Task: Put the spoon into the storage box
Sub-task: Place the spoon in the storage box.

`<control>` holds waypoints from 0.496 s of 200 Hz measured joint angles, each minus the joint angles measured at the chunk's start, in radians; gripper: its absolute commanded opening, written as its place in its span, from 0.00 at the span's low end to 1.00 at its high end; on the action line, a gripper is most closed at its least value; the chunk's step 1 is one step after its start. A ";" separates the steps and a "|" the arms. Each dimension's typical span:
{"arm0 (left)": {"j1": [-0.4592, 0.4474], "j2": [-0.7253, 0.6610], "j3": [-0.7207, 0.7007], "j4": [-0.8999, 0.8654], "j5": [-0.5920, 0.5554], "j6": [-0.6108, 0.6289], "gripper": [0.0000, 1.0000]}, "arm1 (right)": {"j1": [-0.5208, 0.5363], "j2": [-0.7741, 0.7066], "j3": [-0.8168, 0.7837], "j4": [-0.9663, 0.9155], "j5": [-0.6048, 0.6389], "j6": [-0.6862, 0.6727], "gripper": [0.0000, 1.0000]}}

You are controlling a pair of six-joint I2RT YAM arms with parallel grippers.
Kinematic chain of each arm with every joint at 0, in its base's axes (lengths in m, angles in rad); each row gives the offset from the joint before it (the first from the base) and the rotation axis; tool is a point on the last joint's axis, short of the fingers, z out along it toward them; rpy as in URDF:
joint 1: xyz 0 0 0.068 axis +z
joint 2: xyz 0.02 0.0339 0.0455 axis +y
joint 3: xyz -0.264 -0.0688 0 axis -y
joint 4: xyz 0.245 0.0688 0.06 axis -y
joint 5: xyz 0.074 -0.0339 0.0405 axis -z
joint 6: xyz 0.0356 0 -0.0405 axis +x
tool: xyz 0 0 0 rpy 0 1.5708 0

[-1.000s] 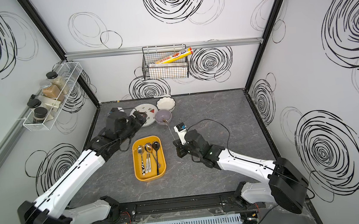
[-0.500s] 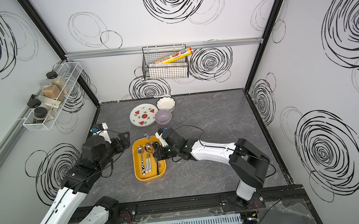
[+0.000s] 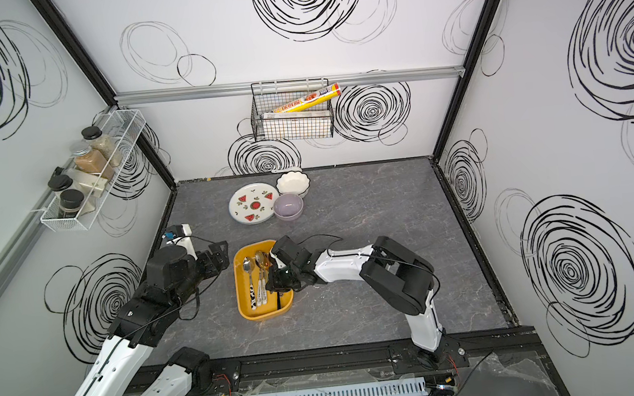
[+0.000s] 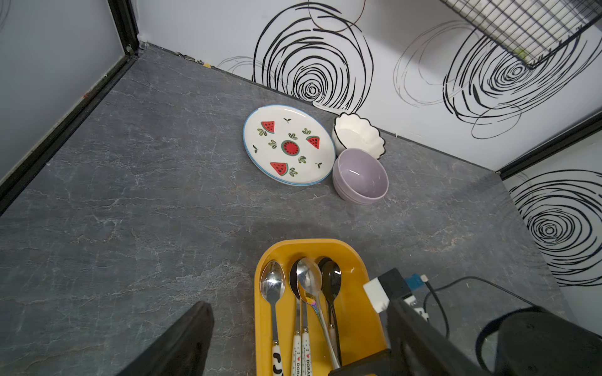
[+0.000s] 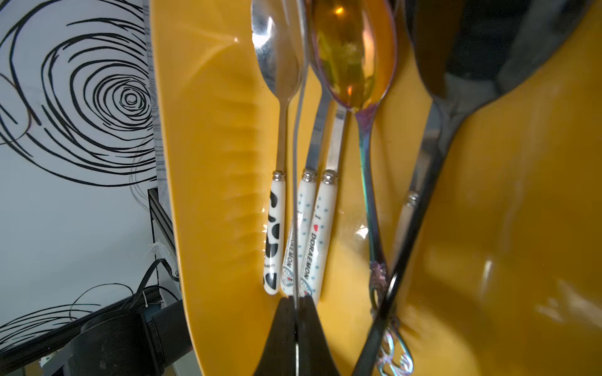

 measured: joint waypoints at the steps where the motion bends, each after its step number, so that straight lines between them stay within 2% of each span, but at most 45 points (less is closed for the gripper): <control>1: 0.000 0.000 0.000 0.000 0.000 0.000 0.89 | 0.000 0.001 0.000 0.000 0.000 0.000 0.00; 45: 0.006 0.002 -0.005 0.001 -0.003 0.000 0.89 | 0.000 0.029 0.040 -0.006 0.016 0.004 0.00; 58: 0.009 0.004 -0.006 0.001 -0.003 0.000 0.89 | 0.000 0.031 0.042 -0.006 0.017 0.004 0.07; 79: 0.013 0.004 -0.007 0.001 -0.002 0.001 0.89 | 0.000 0.033 0.042 -0.008 0.021 0.005 0.09; 99: 0.013 0.005 -0.009 0.001 -0.002 0.003 0.89 | 0.000 0.038 0.043 -0.009 0.024 0.007 0.18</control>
